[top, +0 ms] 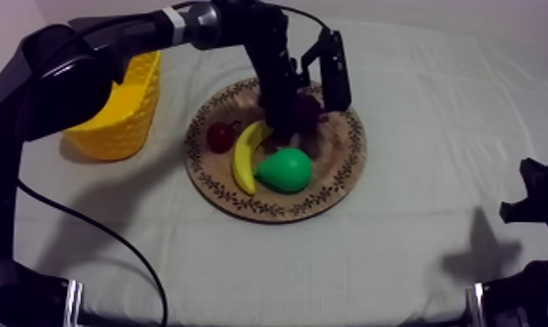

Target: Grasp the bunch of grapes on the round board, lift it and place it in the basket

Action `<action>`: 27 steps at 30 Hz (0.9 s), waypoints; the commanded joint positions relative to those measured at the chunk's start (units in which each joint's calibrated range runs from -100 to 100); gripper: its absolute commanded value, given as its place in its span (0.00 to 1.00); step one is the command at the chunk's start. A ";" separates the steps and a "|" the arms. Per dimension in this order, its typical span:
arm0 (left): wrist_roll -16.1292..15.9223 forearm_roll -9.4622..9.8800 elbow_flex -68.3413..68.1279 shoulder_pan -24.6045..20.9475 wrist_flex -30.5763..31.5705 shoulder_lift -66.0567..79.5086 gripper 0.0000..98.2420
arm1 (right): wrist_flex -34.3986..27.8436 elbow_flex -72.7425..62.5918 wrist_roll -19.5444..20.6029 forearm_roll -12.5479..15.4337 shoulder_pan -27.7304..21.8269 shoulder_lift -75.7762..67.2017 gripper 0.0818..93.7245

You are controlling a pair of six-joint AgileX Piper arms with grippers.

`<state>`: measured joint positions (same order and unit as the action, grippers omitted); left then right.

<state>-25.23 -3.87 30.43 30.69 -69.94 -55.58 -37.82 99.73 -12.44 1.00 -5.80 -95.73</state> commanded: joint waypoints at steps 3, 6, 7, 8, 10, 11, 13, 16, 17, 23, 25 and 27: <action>0.17 -0.03 0.03 -0.03 0.12 -0.13 0.71 | 0.00 0.04 0.01 0.00 -0.02 -0.02 0.00; 0.29 -0.05 0.03 -0.03 0.13 -0.23 0.64 | 0.00 0.04 0.01 0.00 -0.02 -0.02 0.00; 0.34 -0.05 0.04 -0.03 0.13 -0.25 0.62 | 0.00 0.04 0.01 0.00 -0.02 -0.02 0.00; 0.37 -0.06 0.04 -0.03 0.13 -0.27 0.59 | 0.00 0.04 0.01 0.00 -0.02 -0.02 0.00; 0.45 -0.06 0.04 -0.03 0.20 -0.29 0.56 | 0.00 0.04 0.01 0.00 -0.02 -0.02 0.00; 0.48 -0.06 0.04 -0.03 0.25 -0.27 0.55 | 0.00 0.04 0.01 0.00 -0.02 -0.02 0.00; 0.55 -0.06 -0.09 -0.07 0.40 -0.17 0.53 | 0.00 0.04 0.01 0.00 -0.02 -0.02 0.00; 0.61 -0.09 -0.50 -0.09 0.81 0.09 0.52 | 0.00 0.04 0.01 0.00 -0.02 -0.02 0.00; 0.63 -0.09 -0.64 -0.09 0.95 0.18 0.52 | 0.00 0.04 0.01 0.00 -0.02 -0.02 0.00; 0.66 -0.14 -1.65 -0.10 1.91 0.85 0.51 | 0.00 0.04 0.01 0.00 -0.02 -0.02 0.00; 0.65 -0.15 -2.17 -0.10 2.36 1.26 0.51 | 0.00 0.04 0.01 0.00 -0.02 -0.02 0.00; 0.63 -0.15 -2.76 -0.08 2.78 1.80 0.51 | 0.00 0.04 0.01 0.00 -0.02 -0.02 0.00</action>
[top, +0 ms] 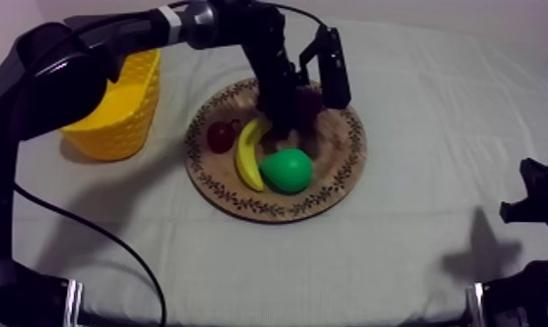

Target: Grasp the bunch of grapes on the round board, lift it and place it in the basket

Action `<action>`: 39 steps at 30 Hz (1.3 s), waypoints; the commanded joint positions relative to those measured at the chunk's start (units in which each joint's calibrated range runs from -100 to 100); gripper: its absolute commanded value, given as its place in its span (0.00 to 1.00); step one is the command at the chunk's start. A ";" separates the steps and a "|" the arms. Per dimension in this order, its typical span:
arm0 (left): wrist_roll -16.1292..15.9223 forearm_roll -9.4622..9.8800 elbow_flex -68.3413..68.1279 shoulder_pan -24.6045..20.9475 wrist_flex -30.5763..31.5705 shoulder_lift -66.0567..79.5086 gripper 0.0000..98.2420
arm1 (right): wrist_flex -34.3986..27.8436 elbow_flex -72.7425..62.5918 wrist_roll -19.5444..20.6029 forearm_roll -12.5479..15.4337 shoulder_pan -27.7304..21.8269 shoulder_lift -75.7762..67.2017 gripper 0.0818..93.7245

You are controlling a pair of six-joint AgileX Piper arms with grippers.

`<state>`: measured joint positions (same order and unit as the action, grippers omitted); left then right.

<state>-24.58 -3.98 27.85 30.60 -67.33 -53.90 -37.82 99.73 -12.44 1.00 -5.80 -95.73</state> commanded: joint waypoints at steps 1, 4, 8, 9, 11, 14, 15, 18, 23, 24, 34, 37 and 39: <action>-0.04 -0.04 -0.51 0.04 0.44 0.44 0.51 | 0.00 0.04 0.01 0.00 -0.02 -0.02 0.00; -0.05 -0.02 -1.87 0.23 1.57 1.64 0.51 | 0.00 0.04 0.01 0.00 -0.02 -0.02 0.00; -0.01 0.12 -4.44 0.60 3.61 3.77 0.50 | 0.00 0.04 0.01 0.00 -0.02 -0.02 0.00; -0.01 0.14 -5.13 0.68 3.99 4.37 0.50 | 0.00 0.04 0.01 0.00 -0.02 -0.02 0.00; -0.15 0.08 -6.59 0.80 4.71 5.74 0.51 | 0.00 0.04 0.01 0.00 -0.02 -0.02 0.00; -0.27 0.00 -9.13 1.01 5.86 8.39 0.51 | 0.00 0.04 0.01 0.00 -0.02 -0.02 0.00; -0.25 -0.02 -10.16 1.12 6.32 9.47 0.50 | 0.00 0.04 0.01 0.00 -0.02 -0.02 0.00; 0.12 0.05 -13.79 1.55 8.01 13.21 0.50 | 0.00 0.04 0.01 0.00 -0.02 -0.02 0.00; 1.55 0.44 -20.44 2.73 9.98 20.86 0.50 | 0.00 0.04 0.01 0.00 -0.02 -0.02 0.00; 1.86 0.49 -21.52 3.04 10.13 22.49 0.50 | 0.00 0.04 0.01 0.00 -0.02 -0.02 0.00; 5.74 1.46 -28.78 6.77 10.08 37.80 0.51 | 0.00 0.04 0.01 0.00 -0.02 -0.02 0.00; 7.23 1.46 -30.95 7.64 9.91 42.20 0.51 | 0.00 0.04 0.01 0.00 -0.02 -0.02 0.00; 8.41 1.57 -32.15 8.04 9.74 45.13 0.51 | 0.00 0.04 0.01 0.00 -0.02 -0.02 0.00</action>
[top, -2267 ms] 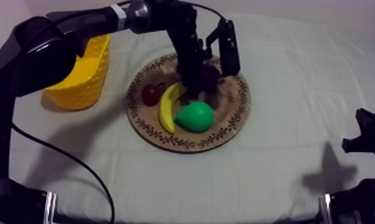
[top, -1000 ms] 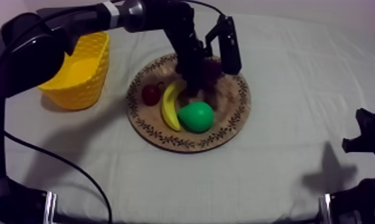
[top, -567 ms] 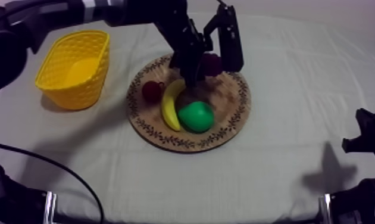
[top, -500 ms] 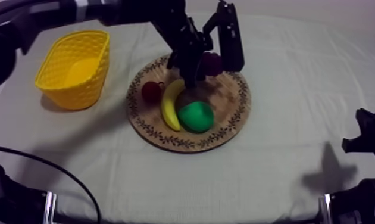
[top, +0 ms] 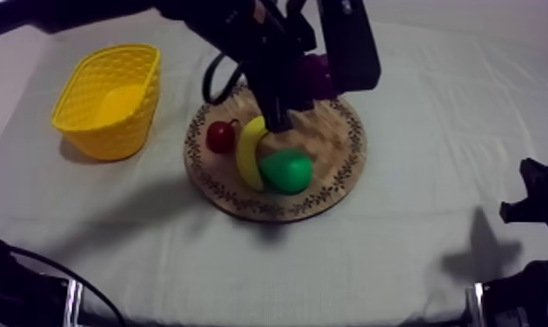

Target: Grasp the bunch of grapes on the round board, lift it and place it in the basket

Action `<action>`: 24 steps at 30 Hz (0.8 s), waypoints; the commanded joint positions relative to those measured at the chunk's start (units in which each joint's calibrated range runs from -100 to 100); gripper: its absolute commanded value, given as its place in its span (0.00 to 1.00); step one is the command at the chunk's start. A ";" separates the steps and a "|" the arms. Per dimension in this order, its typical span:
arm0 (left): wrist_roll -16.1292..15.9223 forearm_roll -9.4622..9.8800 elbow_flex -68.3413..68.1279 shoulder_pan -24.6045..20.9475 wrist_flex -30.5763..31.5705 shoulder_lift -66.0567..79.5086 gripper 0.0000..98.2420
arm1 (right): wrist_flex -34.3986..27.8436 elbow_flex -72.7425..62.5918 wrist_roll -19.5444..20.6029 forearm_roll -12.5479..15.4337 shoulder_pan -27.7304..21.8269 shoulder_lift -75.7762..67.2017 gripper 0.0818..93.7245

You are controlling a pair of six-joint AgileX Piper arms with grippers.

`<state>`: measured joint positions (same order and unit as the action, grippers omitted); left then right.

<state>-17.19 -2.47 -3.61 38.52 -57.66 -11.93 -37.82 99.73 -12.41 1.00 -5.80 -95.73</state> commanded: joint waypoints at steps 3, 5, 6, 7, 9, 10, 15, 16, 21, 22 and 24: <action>2.75 0.08 -2.11 0.31 -0.32 7.36 0.51 | 0.00 0.04 -0.02 0.00 -0.02 -0.02 0.00; 3.88 -0.02 -3.15 0.16 -0.60 10.01 0.52 | 0.00 0.04 -0.02 0.00 -0.02 -0.02 0.00; 4.51 -0.07 -3.73 0.04 -0.69 11.27 0.52 | 0.00 0.04 -0.02 0.00 -0.02 -0.02 0.00; 5.21 -0.11 -4.38 -0.12 -0.75 12.52 0.52 | 0.00 0.04 -0.02 0.00 -0.02 -0.02 0.00; 6.30 -0.24 -5.74 -0.57 -0.83 14.91 0.52 | 0.00 0.04 -0.02 0.00 -0.02 -0.02 0.00; 6.88 -0.28 -6.45 -0.87 -0.85 16.07 0.52 | 0.00 0.04 -0.02 0.00 -0.02 -0.02 0.00; 9.53 -0.88 -10.84 -3.58 -0.99 21.78 0.50 | 0.00 0.04 -0.02 0.00 -0.02 -0.02 0.00; 10.18 -0.98 -11.86 -4.32 -1.16 22.95 0.50 | 0.00 0.04 -0.02 0.00 -0.02 -0.02 0.00; 13.86 -1.38 -18.43 -8.98 -3.39 29.20 0.49 | 0.00 0.04 -0.02 0.00 -0.02 -0.02 0.00; 14.71 -1.40 -20.22 -10.12 -3.71 30.44 0.49 | 0.00 0.04 -0.02 0.00 -0.02 -0.02 0.00; 16.25 -1.43 -23.93 -12.57 -4.09 32.74 0.50 | 0.00 0.04 -0.02 0.00 -0.02 -0.02 0.00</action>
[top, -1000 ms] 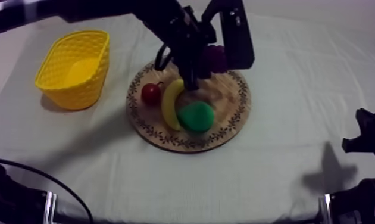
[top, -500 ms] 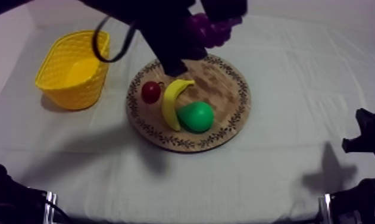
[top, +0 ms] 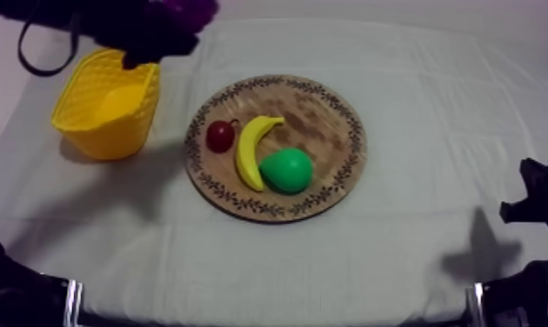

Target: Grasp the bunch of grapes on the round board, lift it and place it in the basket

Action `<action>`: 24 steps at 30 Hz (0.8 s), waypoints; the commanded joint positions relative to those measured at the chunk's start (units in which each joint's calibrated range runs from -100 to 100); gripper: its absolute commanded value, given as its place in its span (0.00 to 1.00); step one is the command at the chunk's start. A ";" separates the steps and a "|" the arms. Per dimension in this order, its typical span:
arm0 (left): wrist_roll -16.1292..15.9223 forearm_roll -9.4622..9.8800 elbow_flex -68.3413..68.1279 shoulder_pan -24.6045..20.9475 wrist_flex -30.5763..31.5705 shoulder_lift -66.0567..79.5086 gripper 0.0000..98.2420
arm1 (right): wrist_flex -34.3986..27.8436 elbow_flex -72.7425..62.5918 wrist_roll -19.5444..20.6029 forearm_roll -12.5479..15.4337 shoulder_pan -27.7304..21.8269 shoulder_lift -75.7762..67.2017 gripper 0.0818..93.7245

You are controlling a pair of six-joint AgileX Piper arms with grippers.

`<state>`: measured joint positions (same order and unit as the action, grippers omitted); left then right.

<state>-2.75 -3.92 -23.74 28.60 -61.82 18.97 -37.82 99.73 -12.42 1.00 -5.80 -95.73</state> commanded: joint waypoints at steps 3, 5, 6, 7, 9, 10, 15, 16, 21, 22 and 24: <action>3.97 0.02 -9.31 -6.38 -0.12 4.70 0.51 | 0.00 0.04 -0.01 0.00 -0.02 -0.02 0.00; 5.20 0.13 -12.24 -8.68 -0.02 6.11 0.51 | 0.00 0.04 -0.01 0.00 -0.02 -0.02 0.00; 5.68 0.18 -13.20 -9.78 0.02 6.59 0.51 | 0.00 0.04 -0.01 0.00 -0.02 -0.02 0.00; 6.11 0.24 -13.80 -10.88 -0.10 6.92 0.50 | 0.00 0.04 -0.01 0.00 -0.02 -0.02 0.00; 6.90 0.43 -14.09 -12.98 -0.83 7.24 0.49 | 0.00 0.04 -0.01 0.00 -0.02 -0.02 0.00; 7.17 0.56 -13.83 -13.94 -1.23 7.22 0.49 | 0.00 0.04 -0.01 0.00 -0.02 -0.02 0.00; 7.75 1.21 -10.63 -17.45 -2.37 5.71 0.49 | 0.00 0.04 -0.01 0.00 -0.02 -0.02 0.00; 7.75 1.39 -9.66 -17.94 -2.65 5.15 0.49 | 0.00 0.04 -0.01 0.00 -0.02 -0.02 0.00; 7.42 2.17 -4.79 -19.89 -4.57 1.11 0.50 | 0.00 0.04 -0.01 0.00 -0.02 -0.02 0.00; 7.32 2.29 -3.96 -20.21 -4.89 0.09 0.50 | 0.00 0.04 -0.01 0.00 -0.02 -0.02 0.00; 7.01 2.49 -2.53 -20.75 -5.38 -2.10 0.50 | 0.00 0.04 -0.01 0.00 -0.02 -0.02 0.00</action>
<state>4.35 -1.47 -27.16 8.08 -67.05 18.38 -37.82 99.73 -12.42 1.00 -5.80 -95.73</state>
